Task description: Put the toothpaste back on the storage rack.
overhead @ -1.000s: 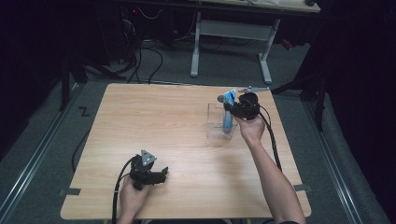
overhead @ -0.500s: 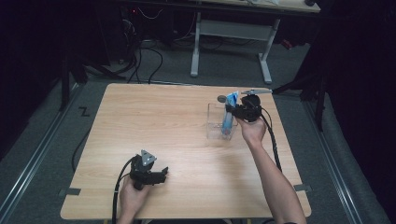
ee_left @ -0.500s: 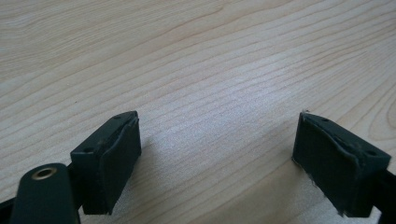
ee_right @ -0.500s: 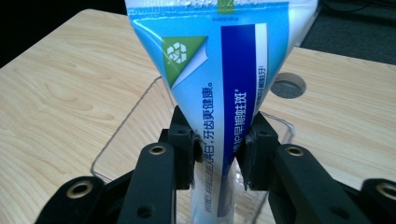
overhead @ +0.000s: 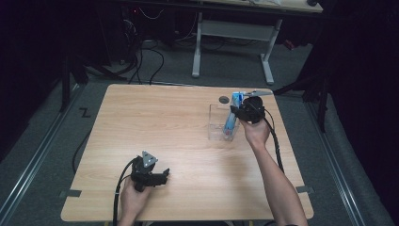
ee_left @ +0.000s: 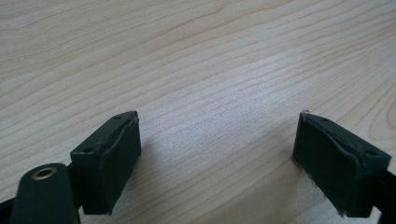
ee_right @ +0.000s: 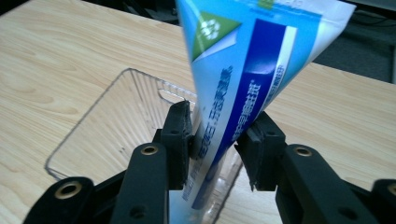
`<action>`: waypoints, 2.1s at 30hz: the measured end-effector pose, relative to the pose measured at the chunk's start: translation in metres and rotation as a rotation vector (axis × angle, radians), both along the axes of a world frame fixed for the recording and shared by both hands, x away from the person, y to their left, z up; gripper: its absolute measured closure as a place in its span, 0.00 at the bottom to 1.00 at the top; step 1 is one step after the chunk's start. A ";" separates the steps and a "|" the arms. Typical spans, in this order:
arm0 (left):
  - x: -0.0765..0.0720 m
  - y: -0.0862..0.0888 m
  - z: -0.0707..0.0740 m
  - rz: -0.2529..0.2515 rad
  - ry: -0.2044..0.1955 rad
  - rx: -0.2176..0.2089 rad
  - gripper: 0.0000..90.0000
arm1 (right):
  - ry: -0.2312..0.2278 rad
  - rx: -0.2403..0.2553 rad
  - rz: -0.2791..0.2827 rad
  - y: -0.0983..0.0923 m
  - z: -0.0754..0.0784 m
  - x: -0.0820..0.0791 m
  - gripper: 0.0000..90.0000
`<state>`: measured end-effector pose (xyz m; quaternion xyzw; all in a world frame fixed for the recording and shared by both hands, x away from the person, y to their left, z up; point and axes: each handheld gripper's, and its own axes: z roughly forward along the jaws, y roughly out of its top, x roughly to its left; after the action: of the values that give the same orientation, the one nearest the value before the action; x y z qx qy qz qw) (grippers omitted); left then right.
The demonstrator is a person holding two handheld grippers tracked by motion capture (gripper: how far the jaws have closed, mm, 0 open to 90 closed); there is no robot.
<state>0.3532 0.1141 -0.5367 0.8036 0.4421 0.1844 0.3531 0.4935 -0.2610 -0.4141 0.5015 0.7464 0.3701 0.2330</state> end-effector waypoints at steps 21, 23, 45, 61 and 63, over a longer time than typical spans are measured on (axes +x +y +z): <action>0.000 0.000 0.000 -0.001 0.001 0.001 0.17 | -0.006 -0.026 -0.023 -0.008 0.006 -0.009 0.55; 0.000 0.000 0.000 -0.001 0.000 0.001 0.17 | -0.017 -0.019 -0.020 -0.010 0.009 -0.011 0.55; 0.000 0.000 0.000 -0.001 0.000 0.002 0.17 | -0.086 0.021 0.009 -0.024 0.034 -0.036 0.56; 0.000 0.000 0.000 -0.001 0.001 0.001 0.17 | -0.128 0.022 0.005 -0.035 0.051 -0.057 0.57; 0.000 0.000 0.000 -0.001 0.001 0.001 0.17 | -0.140 0.027 0.004 -0.037 0.053 -0.062 0.58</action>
<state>0.3532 0.1142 -0.5366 0.8040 0.4419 0.1842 0.3528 0.4318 -0.2982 -0.3615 0.4759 0.7243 0.4149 0.2772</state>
